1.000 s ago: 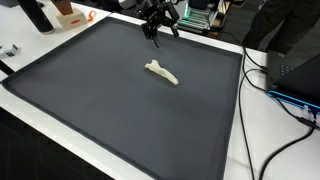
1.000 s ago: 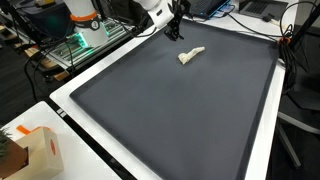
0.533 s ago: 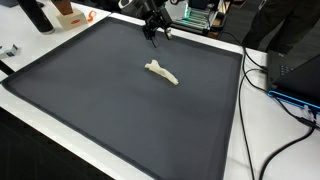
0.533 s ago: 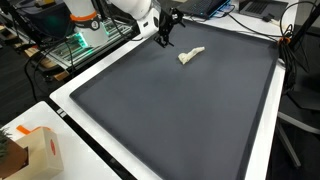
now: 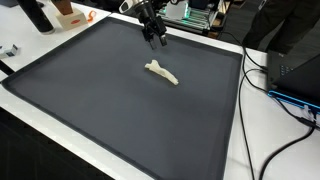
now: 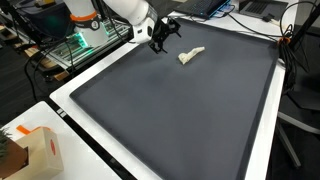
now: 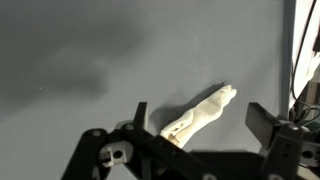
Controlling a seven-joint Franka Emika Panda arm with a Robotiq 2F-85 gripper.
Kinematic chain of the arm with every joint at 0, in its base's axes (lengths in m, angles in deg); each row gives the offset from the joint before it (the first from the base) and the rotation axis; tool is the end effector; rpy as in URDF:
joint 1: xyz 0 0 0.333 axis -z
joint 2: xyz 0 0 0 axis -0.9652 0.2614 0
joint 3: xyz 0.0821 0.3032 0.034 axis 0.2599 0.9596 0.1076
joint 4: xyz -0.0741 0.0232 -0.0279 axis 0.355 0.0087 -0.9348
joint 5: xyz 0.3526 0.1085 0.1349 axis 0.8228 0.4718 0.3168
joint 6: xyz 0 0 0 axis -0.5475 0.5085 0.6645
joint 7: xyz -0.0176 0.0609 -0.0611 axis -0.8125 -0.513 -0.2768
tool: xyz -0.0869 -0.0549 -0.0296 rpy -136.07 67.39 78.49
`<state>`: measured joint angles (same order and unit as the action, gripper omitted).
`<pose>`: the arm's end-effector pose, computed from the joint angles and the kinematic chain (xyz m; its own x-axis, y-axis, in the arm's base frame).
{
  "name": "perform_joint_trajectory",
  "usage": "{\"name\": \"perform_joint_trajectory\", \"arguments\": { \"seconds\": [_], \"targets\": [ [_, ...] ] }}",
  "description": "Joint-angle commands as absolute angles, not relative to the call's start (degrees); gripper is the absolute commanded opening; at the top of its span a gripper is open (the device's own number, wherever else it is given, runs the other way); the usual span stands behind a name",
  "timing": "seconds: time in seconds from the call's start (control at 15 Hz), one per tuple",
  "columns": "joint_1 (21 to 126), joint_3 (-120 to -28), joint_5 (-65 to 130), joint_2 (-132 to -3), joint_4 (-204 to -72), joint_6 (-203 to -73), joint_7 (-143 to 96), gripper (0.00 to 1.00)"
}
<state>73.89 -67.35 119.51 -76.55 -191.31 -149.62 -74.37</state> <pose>0.4330 0.0148 0.2087 0.9027 -0.4301 0.0142 -0.3211 -0.6952 -0.6431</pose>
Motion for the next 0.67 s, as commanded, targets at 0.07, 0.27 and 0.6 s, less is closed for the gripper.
{"name": "perform_joint_trajectory", "arguments": {
  "seconds": [0.07, 0.27, 0.6],
  "targets": [
    [72.9, -67.9, 117.3, -74.8, -190.7, -152.4, -68.8, 1.00],
    [72.8, -68.0, 114.6, -73.9, -189.8, -153.3, -65.7, 1.00],
    [73.2, -67.9, 105.7, -72.8, -187.2, -154.5, -59.8, 1.00]
  ]
}}
